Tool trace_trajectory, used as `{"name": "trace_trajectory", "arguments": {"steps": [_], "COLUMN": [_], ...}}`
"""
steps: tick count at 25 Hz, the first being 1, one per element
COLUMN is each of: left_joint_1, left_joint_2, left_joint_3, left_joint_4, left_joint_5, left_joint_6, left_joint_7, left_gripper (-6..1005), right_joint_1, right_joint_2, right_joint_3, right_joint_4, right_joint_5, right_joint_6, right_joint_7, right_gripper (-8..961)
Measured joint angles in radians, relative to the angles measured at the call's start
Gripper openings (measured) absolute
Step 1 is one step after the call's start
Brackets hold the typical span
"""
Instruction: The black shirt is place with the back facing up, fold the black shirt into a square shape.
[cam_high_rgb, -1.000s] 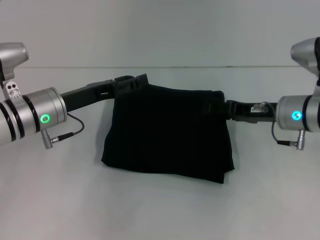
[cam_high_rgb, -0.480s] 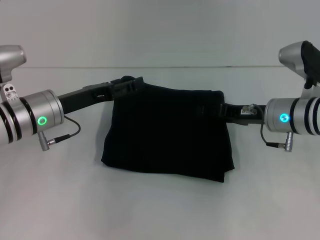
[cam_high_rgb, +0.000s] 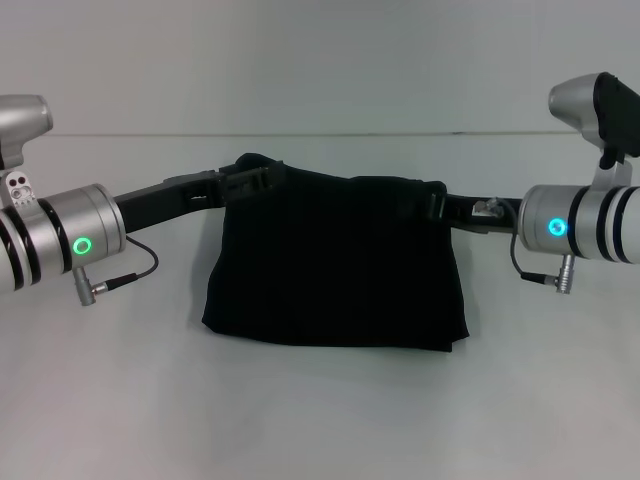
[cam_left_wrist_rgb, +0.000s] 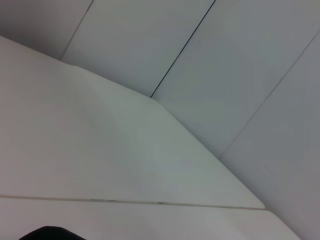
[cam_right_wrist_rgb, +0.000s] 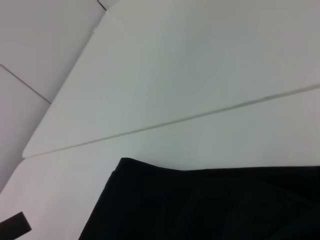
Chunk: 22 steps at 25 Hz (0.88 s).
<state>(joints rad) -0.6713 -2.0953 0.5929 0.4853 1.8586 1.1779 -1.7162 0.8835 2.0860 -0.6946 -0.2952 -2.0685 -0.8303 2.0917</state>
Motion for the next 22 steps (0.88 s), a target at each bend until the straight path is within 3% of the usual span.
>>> {"name": "trace_trajectory", "arguments": {"steps": [6,13,22], "left_joint_1": [0.001,0.003,0.011], "left_joint_2": [0.001,0.001,-0.002], "left_joint_3": [-0.001,-0.004,-0.010], "left_joint_4": [0.000,-0.001,-0.001], "left_joint_5": [0.001,0.002,0.002], "left_joint_6": [0.000,0.007,0.011], "left_joint_7": [-0.003,-0.008,-0.038], "left_gripper": [950,950,949], "right_joint_1": [0.000,-0.007,-0.021], "right_joint_2": [0.000,-0.003,-0.026], "right_joint_3": [0.001,0.003,0.000], "right_joint_4": [0.001,-0.022,-0.095], "right_joint_5": [0.003,0.071,0.076], "right_joint_6": [-0.003,-0.061,-0.170], "right_joint_7": [-0.013,-0.105,-0.102], "right_gripper": [116,65,66]}}
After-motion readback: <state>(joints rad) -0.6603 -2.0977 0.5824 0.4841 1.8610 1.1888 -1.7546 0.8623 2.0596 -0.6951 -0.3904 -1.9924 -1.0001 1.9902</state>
